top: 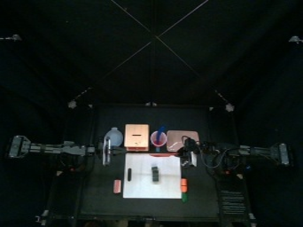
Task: Place sushi on board then cut the sushi with the knife then place the pieces on the plate
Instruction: Grasp knife edge with left hand
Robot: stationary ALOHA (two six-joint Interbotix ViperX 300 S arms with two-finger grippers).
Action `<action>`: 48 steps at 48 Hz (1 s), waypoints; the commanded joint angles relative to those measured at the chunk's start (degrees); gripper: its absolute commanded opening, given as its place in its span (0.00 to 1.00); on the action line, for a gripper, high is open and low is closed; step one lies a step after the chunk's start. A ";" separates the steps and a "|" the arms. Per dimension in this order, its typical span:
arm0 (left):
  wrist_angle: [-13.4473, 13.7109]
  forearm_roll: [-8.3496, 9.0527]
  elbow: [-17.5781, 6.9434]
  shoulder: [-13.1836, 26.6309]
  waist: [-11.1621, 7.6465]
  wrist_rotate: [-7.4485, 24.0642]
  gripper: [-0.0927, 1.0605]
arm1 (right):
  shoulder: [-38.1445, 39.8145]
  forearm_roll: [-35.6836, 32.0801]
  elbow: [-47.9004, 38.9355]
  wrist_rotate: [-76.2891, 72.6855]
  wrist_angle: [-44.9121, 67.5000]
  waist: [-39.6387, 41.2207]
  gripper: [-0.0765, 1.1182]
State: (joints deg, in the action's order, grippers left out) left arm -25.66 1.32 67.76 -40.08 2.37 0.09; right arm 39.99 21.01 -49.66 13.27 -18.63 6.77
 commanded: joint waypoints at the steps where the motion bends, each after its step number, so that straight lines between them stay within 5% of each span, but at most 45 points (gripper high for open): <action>1: -1.49 0.09 -2.02 2.72 -1.41 0.00 0.45 | -1.49 -0.09 -0.53 0.09 4.22 -2.72 0.35; 18: -3.08 -1.14 -4.75 13.97 -4.13 0.00 0.79 | -4.13 -2.02 -7.65 0.09 18.90 -6.33 0.35; 40: -2.55 -2.20 -14.15 29.18 -5.54 0.18 0.81 | -13.10 -1.58 -5.89 0.09 23.55 -8.96 0.35; 48: -0.44 -2.55 -17.40 33.49 -5.63 0.26 0.81 | -16.00 -1.49 -4.57 0.09 23.91 -9.67 0.35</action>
State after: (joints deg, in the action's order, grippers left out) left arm -26.72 -1.05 52.82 -7.73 -3.16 0.26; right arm 24.17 19.34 -55.99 13.27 4.48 -2.55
